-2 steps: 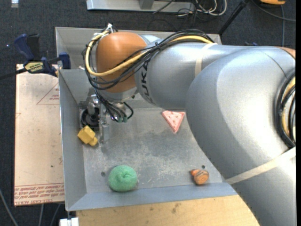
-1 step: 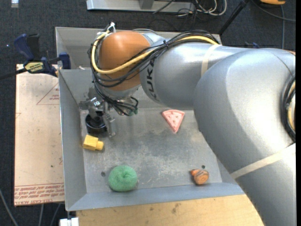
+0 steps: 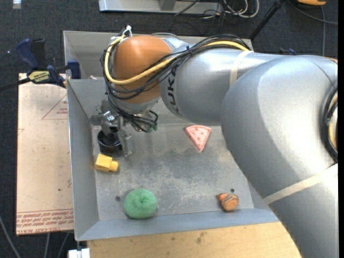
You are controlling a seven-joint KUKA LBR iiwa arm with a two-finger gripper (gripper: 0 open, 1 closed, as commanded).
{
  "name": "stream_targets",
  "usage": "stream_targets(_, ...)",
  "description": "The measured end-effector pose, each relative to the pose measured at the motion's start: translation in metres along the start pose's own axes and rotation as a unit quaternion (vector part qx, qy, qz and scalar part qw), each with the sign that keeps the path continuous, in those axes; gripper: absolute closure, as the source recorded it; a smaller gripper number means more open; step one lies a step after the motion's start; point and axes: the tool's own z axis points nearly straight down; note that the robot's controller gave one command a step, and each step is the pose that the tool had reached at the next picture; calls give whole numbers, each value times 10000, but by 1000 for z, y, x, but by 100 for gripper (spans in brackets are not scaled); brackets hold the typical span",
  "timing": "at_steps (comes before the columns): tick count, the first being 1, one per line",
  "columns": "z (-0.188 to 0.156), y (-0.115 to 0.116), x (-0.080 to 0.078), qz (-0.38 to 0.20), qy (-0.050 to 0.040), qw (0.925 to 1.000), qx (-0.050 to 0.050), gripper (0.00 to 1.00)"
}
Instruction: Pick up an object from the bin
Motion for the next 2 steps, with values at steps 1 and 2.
stream_targets(1,-46,11,20,-78,166,9998,-32,100)
stream_targets(2,-89,-1,74,-106,175,9998,-33,100)
